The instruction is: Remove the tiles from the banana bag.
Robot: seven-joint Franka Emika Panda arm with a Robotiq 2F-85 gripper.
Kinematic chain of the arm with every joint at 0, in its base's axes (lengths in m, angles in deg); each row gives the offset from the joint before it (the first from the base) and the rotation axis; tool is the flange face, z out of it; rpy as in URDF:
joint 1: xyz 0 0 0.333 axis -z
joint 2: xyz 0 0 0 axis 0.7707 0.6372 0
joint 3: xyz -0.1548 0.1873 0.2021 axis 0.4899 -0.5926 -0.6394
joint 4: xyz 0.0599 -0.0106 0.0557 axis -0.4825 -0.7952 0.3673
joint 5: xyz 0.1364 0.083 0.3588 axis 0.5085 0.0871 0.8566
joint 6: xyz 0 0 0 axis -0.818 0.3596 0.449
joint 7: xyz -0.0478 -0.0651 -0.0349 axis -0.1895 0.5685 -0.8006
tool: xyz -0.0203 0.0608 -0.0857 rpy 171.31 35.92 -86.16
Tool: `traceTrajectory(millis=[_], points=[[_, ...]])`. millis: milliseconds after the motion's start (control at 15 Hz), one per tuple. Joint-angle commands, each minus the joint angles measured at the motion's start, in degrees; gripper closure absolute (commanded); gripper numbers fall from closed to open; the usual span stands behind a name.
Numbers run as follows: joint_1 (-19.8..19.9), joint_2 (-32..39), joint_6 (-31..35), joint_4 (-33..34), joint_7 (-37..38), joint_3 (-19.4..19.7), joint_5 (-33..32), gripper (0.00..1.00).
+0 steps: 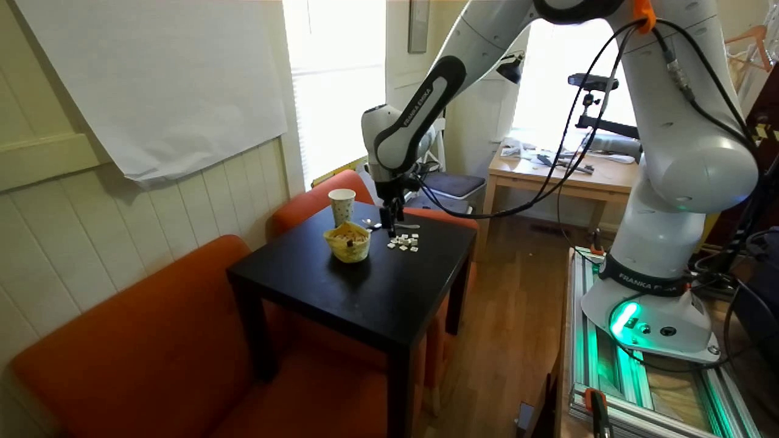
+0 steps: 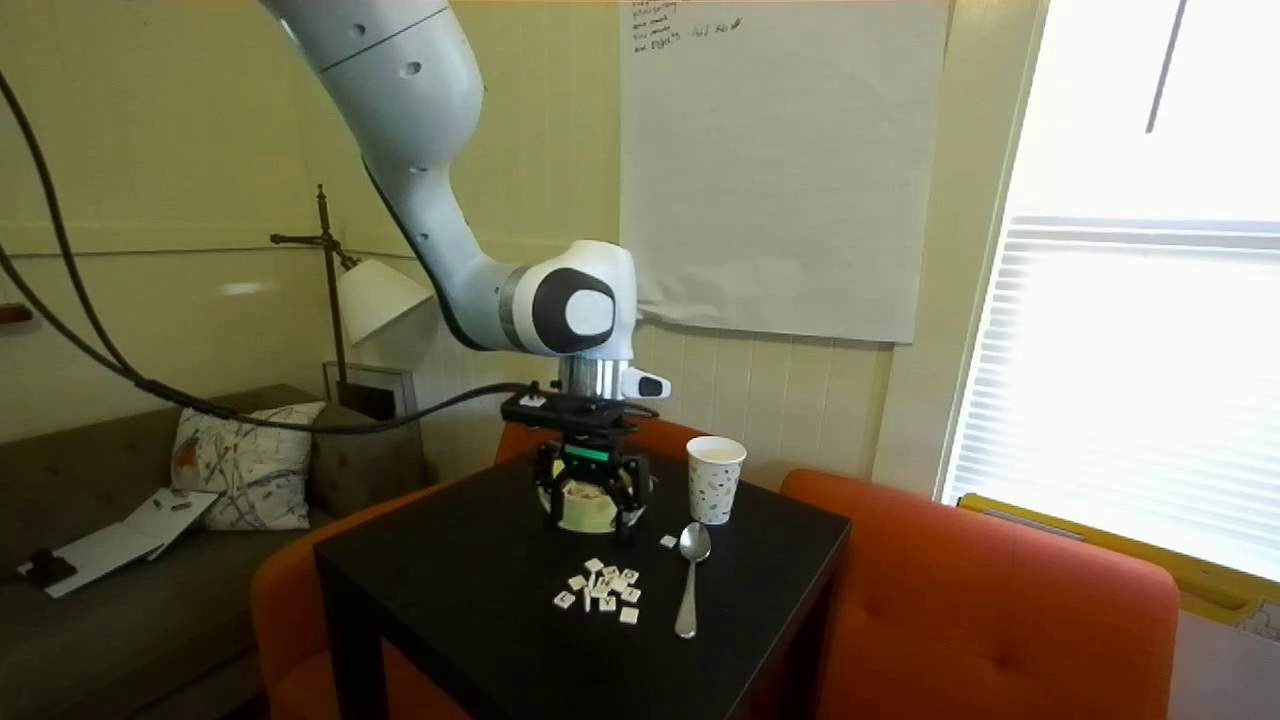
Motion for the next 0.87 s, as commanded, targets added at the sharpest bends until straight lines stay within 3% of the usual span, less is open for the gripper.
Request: traceTrajectory(millis=[0,333,533,600,667,800], points=[[2.7,-6.0,4.8,-4.7,-3.1,-2.9,6.3,0.00],[2.6,-15.4,14.3,-13.1,-3.8,-2.6,8.0,0.00],[1.9,-20.7,15.8,-16.9,-2.5,-1.9,7.3,0.00],[2.4,-21.5,15.7,-17.7,-4.2,-2.6,9.6,0.00],[1.5,-17.5,14.0,-13.3,-2.4,-1.6,6.9,0.00],[1.4,-19.8,14.0,-15.2,-2.4,-1.5,7.5,0.00]])
